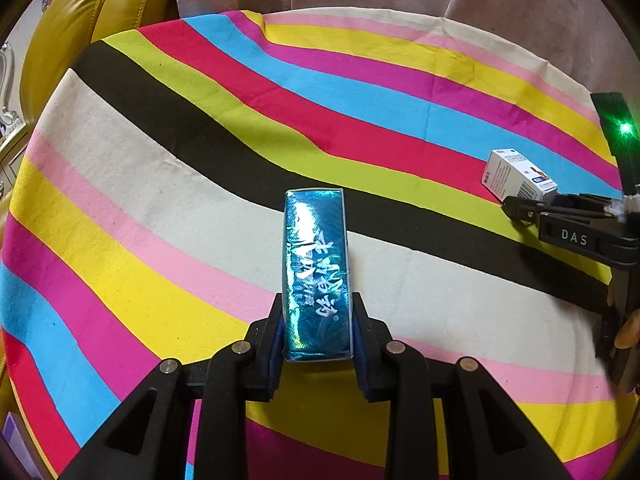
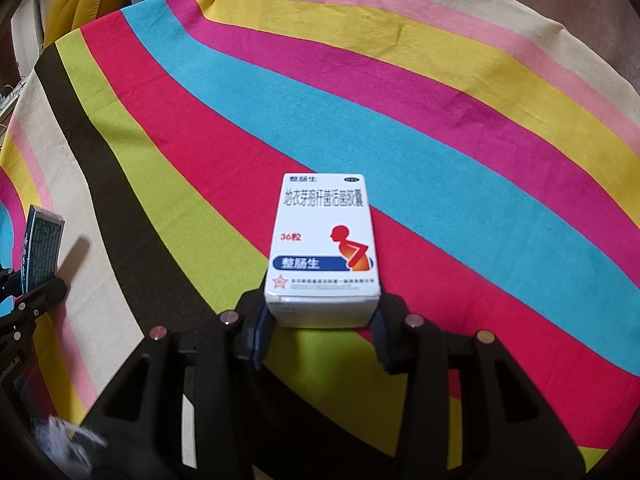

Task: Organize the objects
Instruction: 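Carry the teal box and white medicine box over the storage box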

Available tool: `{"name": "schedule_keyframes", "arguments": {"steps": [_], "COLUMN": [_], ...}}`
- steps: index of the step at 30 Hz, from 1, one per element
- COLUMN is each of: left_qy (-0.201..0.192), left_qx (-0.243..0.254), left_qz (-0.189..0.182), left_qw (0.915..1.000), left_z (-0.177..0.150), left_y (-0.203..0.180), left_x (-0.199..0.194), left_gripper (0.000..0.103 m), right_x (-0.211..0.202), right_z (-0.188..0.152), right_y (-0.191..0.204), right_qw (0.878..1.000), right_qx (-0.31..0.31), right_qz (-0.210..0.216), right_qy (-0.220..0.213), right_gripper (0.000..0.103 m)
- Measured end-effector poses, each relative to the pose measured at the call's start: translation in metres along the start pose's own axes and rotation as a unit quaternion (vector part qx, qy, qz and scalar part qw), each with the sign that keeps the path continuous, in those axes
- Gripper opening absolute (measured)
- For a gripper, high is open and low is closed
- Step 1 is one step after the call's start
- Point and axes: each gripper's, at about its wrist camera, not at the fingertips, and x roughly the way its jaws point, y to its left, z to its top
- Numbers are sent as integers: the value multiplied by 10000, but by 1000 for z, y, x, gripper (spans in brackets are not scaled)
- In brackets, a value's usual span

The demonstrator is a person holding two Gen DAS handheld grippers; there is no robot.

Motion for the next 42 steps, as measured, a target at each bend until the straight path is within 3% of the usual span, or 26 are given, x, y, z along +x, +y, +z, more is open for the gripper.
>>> {"name": "schedule_keyframes", "arguments": {"steps": [8, 19, 26, 33, 42], "left_qy": [-3, 0, 22, -34, -183], "left_qx": [-92, -204, -459, -312, -314], "left_qz": [-15, -63, -503, -435, -323], "left_qw": [10000, 9998, 9977, 9986, 9988], "left_z": [2, -2, -54, -100, -126], "left_y": [2, 6, -1, 7, 31], "left_x": [2, -3, -51, -90, -127], "left_gripper": [30, 30, 30, 30, 30], "right_x": [-16, -83, -112, -133, -155], "right_z": [-17, -93, -127, -148, -164], "right_y": [8, 43, 47, 67, 117], "right_qw": [9998, 9988, 9979, 9988, 9994], "right_qx": [160, 458, 629, 431, -106], "right_qz": [-67, -102, -81, -27, 221], "right_qy": [43, 98, 144, 212, 228], "right_gripper": [44, 45, 45, 45, 45]}}
